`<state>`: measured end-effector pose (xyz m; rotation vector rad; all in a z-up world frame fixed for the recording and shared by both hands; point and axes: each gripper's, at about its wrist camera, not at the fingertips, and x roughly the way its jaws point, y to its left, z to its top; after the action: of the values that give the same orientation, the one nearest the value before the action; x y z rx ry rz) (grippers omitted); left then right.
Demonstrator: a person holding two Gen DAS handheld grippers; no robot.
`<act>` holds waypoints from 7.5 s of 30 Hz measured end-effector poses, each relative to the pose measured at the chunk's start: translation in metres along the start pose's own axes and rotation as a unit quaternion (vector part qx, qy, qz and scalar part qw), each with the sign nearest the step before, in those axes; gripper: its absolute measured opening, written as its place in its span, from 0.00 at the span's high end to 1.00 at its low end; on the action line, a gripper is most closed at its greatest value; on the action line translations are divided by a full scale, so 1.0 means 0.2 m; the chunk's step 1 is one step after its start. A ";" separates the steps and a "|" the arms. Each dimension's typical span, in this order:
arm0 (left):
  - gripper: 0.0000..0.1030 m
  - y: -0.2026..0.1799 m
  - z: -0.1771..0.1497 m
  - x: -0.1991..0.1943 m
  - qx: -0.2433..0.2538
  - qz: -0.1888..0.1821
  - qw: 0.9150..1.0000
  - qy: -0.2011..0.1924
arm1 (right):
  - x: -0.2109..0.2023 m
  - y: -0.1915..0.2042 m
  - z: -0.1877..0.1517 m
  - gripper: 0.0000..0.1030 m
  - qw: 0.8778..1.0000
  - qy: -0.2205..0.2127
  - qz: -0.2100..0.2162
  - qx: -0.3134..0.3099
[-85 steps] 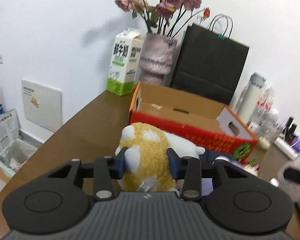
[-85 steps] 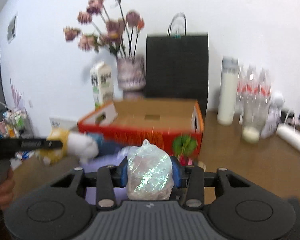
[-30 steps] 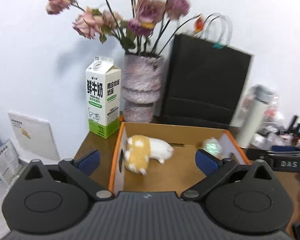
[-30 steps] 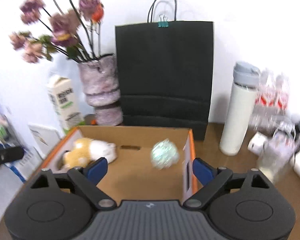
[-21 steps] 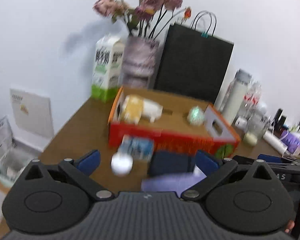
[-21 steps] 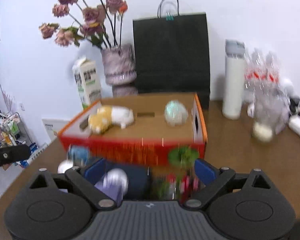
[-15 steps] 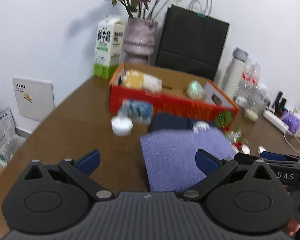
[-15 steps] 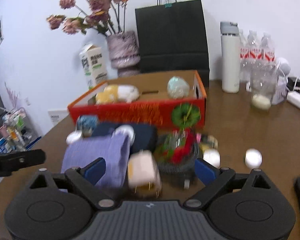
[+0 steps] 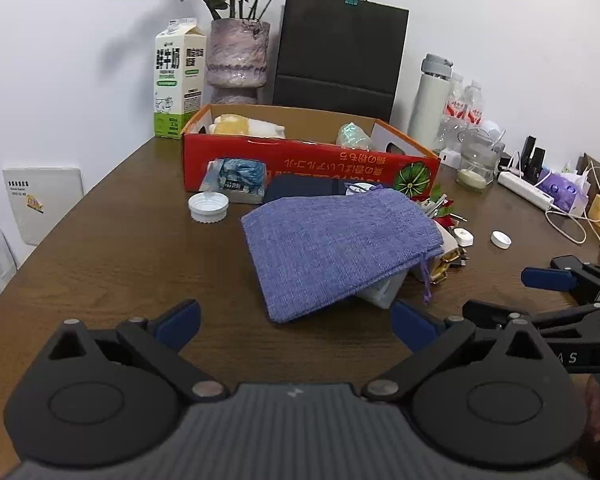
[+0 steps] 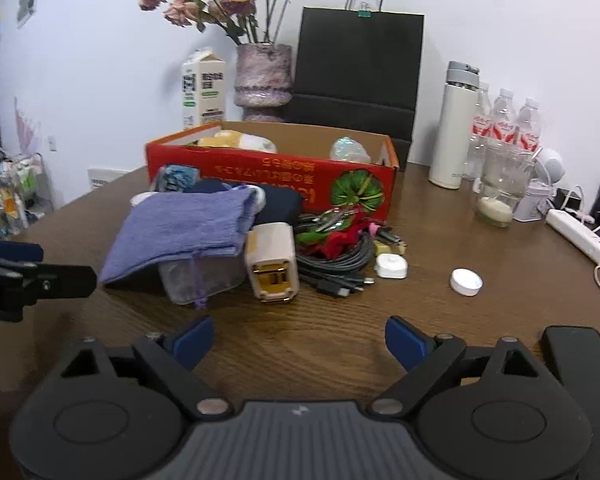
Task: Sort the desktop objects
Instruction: 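Grasp the white plug adapter with the right gripper, then grasp the purple pouch with the left gripper while the right carries the adapter to the box, then release the pouch and adapter into the box and pull both grippers back, then grasp the wet-wipe pack with the left gripper while the right grasps a round white cap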
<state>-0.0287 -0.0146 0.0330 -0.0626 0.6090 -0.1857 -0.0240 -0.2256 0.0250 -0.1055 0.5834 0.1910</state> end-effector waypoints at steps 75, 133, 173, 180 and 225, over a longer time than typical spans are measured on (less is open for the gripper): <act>0.33 0.01 1.33 1.67 -0.032 -0.037 0.994 0.095 | 1.25 -0.47 1.20 0.70 0.995 0.056 0.035 0.079; 0.00 -0.01 0.27 0.11 0.021 0.060 0.998 -0.022 | 0.08 0.01 0.24 0.20 0.999 -0.007 -0.003 0.039; 0.00 -0.14 0.23 0.41 0.049 -0.078 0.996 -0.010 | -0.14 -0.01 -0.01 0.22 0.999 -0.027 -0.028 0.021; 0.05 -0.06 0.21 0.42 0.024 -0.098 0.995 0.003 | -0.07 -0.07 0.18 0.27 0.997 -0.064 -0.013 0.027; 0.18 -0.21 0.12 0.14 0.063 -0.043 0.997 0.010 | 0.12 -0.07 0.05 0.63 0.998 0.038 0.048 0.024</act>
<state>0.0017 -0.0621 0.0414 0.0351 0.6147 -0.3084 0.0045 -0.2340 0.0209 -0.0377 0.6690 0.2666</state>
